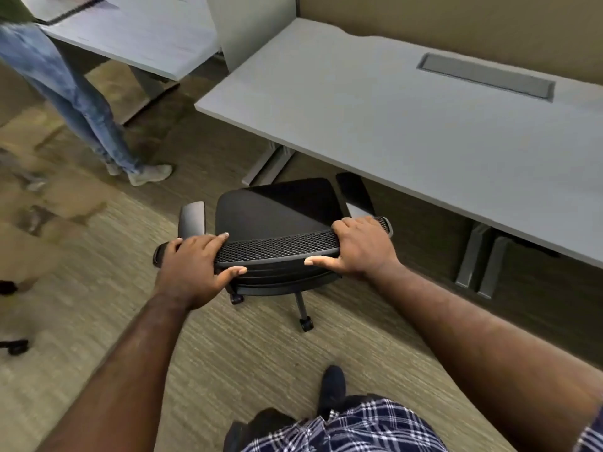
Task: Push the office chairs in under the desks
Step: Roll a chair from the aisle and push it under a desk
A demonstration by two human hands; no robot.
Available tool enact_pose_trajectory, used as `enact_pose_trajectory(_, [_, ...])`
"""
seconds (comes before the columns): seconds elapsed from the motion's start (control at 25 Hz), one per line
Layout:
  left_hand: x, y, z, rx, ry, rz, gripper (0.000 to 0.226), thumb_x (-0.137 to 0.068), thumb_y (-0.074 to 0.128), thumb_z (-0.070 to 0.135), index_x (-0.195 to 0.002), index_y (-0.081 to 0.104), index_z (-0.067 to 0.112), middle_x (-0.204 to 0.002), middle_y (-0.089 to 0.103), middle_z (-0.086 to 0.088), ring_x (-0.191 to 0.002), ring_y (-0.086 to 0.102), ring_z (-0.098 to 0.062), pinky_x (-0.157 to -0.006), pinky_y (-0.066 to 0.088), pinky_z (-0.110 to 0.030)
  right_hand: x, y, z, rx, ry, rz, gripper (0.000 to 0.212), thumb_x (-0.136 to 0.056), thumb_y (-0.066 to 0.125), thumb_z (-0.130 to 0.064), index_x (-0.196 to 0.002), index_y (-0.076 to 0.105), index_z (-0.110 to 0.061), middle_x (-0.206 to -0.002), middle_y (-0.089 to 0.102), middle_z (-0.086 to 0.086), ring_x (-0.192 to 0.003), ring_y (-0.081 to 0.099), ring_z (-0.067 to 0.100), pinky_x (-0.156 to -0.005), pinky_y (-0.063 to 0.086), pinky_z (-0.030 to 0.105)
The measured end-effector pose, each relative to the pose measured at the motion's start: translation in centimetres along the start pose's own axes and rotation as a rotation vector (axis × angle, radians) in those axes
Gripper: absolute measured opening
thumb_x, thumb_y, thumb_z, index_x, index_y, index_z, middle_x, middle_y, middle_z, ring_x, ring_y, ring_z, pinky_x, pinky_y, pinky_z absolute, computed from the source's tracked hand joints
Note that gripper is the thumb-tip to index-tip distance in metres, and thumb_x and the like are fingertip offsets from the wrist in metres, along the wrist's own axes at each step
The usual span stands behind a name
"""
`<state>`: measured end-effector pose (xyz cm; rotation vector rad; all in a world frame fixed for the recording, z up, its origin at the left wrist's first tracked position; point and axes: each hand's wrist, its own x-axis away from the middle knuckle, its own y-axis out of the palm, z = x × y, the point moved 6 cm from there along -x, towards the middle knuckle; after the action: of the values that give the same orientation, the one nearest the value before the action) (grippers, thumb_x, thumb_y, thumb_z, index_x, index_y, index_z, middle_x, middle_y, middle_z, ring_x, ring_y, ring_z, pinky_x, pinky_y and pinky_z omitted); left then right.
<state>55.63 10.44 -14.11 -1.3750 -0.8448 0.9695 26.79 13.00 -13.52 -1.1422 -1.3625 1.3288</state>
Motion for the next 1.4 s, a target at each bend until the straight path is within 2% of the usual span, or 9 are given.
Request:
enact_pose_trajectory(0.2, [-7.7, 0.5, -6.0, 0.020, 0.049, -0.149, 0.090, -0.073, 0.027, 0.086, -0.136, 0.052, 0.027, -0.132, 0.057, 0.005, -0.124, 0.048, -0.018, -0.106, 0.027, -0.055, -6.4, 0.5, -1.1, -0.019, 0.106, -0.021, 0.093, -0.066, 0.018, -0.100, -0.091, 0.058, -0.019, -0.094, 0.063, 0.003, -0.087, 0.055, 0.022, -0.089, 0.042, 0.041])
enact_pose_trajectory(0.4, [-14.5, 0.5, -13.1, 0.005, 0.167, -0.188, 0.098, -0.068, 0.024, 0.090, -0.137, 0.052, 0.027, -0.134, 0.056, 0.002, -0.129, 0.045, -0.021, -0.111, 0.017, -0.057, -11.9, 0.9, -5.4, -0.024, 0.252, -0.013, 0.098, -0.066, 0.013, -0.100, -0.092, 0.060, -0.018, -0.090, 0.061, 0.003, -0.084, 0.054, 0.022, -0.088, 0.045, 0.042])
enact_pose_trajectory(0.52, [-18.8, 0.3, -17.4, -0.013, 0.218, -0.214, 0.105, -0.066, 0.016, 0.095, -0.144, 0.045, 0.031, -0.146, 0.044, -0.001, -0.141, 0.027, -0.023, -0.112, 0.009, -0.060, -15.5, 0.5, -7.8, -0.032, 0.340, 0.003, 0.093, -0.070, 0.018, -0.098, -0.093, 0.059, -0.017, -0.089, 0.060, 0.003, -0.084, 0.054, 0.022, -0.086, 0.043, 0.042])
enact_pose_trajectory(0.6, [-21.5, 0.5, -19.4, -0.023, 0.212, -0.232, 0.095, -0.071, 0.022, 0.093, -0.148, 0.036, 0.039, -0.158, 0.028, -0.002, -0.148, 0.008, -0.024, -0.114, 0.002, -0.061, -17.5, 0.6, -8.7, -0.050, 0.386, -0.003, 0.089, -0.073, 0.019, -0.095, -0.093, 0.058, -0.017, -0.089, 0.059, 0.003, -0.084, 0.053, 0.023, -0.086, 0.043, 0.042])
enact_pose_trajectory(0.76, [-24.7, 1.2, -21.6, 0.059, 0.122, -0.170, 0.068, -0.093, 0.052, 0.054, -0.153, 0.027, 0.034, -0.162, 0.014, -0.010, -0.150, -0.004, -0.032, -0.112, -0.005, -0.067, -21.4, 0.6, -10.0, -0.055, 0.472, -0.027, 0.090, -0.074, 0.021, -0.093, -0.101, 0.059, -0.016, -0.096, 0.059, 0.005, -0.089, 0.053, 0.023, -0.088, 0.043, 0.042])
enact_pose_trajectory(0.88, [-27.4, 1.3, -23.2, 0.157, 0.008, -0.143, 0.077, -0.091, 0.063, 0.023, -0.154, 0.021, 0.027, -0.161, 0.015, -0.011, -0.149, -0.004, -0.033, -0.112, -0.001, -0.071, -23.8, 0.5, -10.5, -0.061, 0.526, -0.055, 0.093, -0.073, 0.020, -0.094, -0.104, 0.058, -0.015, -0.098, 0.060, 0.006, -0.092, 0.053, 0.024, -0.090, 0.043, 0.042])
enact_pose_trajectory(1.04, [-30.5, 1.2, -24.5, 0.052, 0.106, -0.203, 0.078, -0.092, 0.063, 0.034, -0.155, 0.018, 0.028, -0.162, 0.018, -0.008, -0.150, 0.000, -0.029, -0.111, -0.005, -0.070, -24.9, 0.8, -11.2, -0.051, 0.540, -0.049, 0.090, -0.077, 0.019, -0.090, -0.107, 0.058, -0.014, -0.099, 0.060, 0.006, -0.093, 0.053, 0.023, -0.091, 0.043, 0.041])
enact_pose_trajectory(1.28, [-31.2, 1.5, -25.0, 0.066, 0.166, -0.192, 0.072, -0.089, 0.066, 0.035, -0.150, 0.030, 0.026, -0.160, 0.022, -0.009, -0.150, 0.000, -0.029, -0.112, -0.007, -0.069, -25.2, 0.9, -11.8, -0.030, 0.558, -0.048, 0.092, -0.077, 0.019, -0.091, -0.109, 0.058, -0.014, -0.100, 0.061, 0.006, -0.093, 0.054, 0.022, -0.089, 0.044, 0.040])
enact_pose_trajectory(1.4, [-31.1, 1.4, -24.8, 0.078, 0.175, -0.204, 0.077, -0.086, 0.064, 0.051, -0.150, 0.030, 0.025, -0.160, 0.020, -0.009, -0.150, -0.002, -0.028, -0.110, -0.011, -0.066, -24.9, 0.9, -11.8, -0.047, 0.565, -0.061, 0.089, -0.077, 0.022, -0.090, -0.111, 0.057, -0.016, -0.103, 0.060, 0.005, -0.095, 0.053, 0.021, -0.091, 0.043, 0.039])
